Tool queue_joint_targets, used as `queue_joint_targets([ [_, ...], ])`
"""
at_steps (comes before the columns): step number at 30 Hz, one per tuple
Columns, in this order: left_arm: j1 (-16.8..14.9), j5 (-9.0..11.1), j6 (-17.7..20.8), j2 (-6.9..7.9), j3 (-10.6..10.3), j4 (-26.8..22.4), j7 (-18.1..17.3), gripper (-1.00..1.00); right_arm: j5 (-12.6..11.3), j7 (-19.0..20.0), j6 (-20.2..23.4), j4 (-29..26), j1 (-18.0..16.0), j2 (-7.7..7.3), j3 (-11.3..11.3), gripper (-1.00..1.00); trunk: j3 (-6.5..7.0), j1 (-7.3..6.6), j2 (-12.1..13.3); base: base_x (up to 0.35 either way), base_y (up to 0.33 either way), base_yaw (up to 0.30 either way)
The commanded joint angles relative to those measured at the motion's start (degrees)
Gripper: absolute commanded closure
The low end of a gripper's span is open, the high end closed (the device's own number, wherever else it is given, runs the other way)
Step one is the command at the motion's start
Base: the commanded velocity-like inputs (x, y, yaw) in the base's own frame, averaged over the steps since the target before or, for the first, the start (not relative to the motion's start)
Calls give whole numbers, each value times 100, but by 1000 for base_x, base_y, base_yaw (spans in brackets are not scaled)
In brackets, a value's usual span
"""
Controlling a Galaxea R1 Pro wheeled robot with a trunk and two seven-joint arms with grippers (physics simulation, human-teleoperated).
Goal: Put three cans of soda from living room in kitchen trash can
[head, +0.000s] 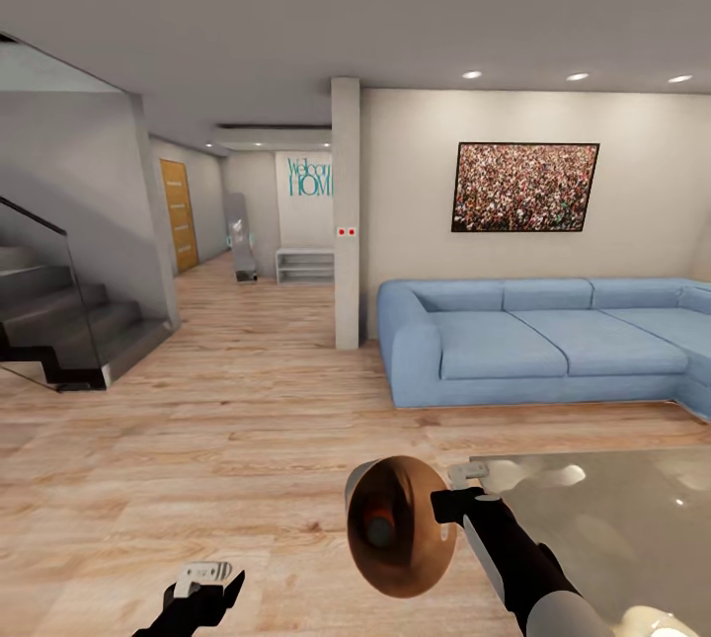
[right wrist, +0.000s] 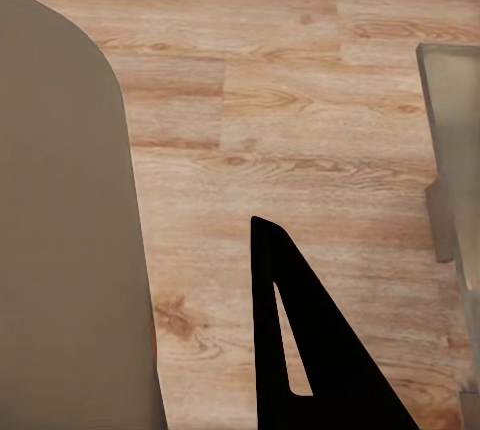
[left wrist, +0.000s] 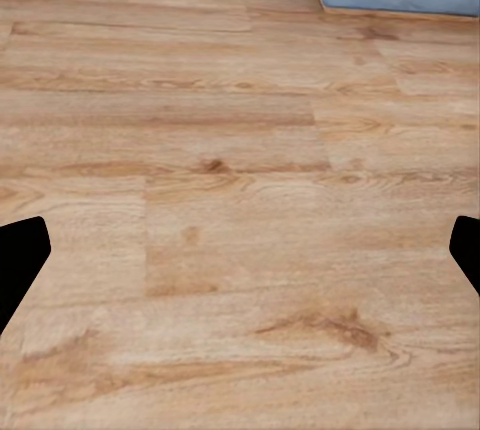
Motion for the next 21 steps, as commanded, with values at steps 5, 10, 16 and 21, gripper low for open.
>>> queue_joint_targets([
  [5,1,-1,-22,1,-2,1,3,-100,-44,12,0,-10,-3,1,-6,100,0,0,-1,0,-69,-2],
  [10,2,-4,-30,2,-2,-6,4,-100,-63,14,0,-15,-3,1,-18,100,-7,0,-1,0,-207,-99],
  [16,2,-10,-31,3,-2,14,4,-100,-68,15,0,-17,-3,1,-21,100,-15,0,-1,0,-265,-201],
  [21,2,-16,-31,3,-2,28,8,-100,-69,15,-3,-17,-3,1,-21,100,-17,0,-1,0,-281,-233],
])
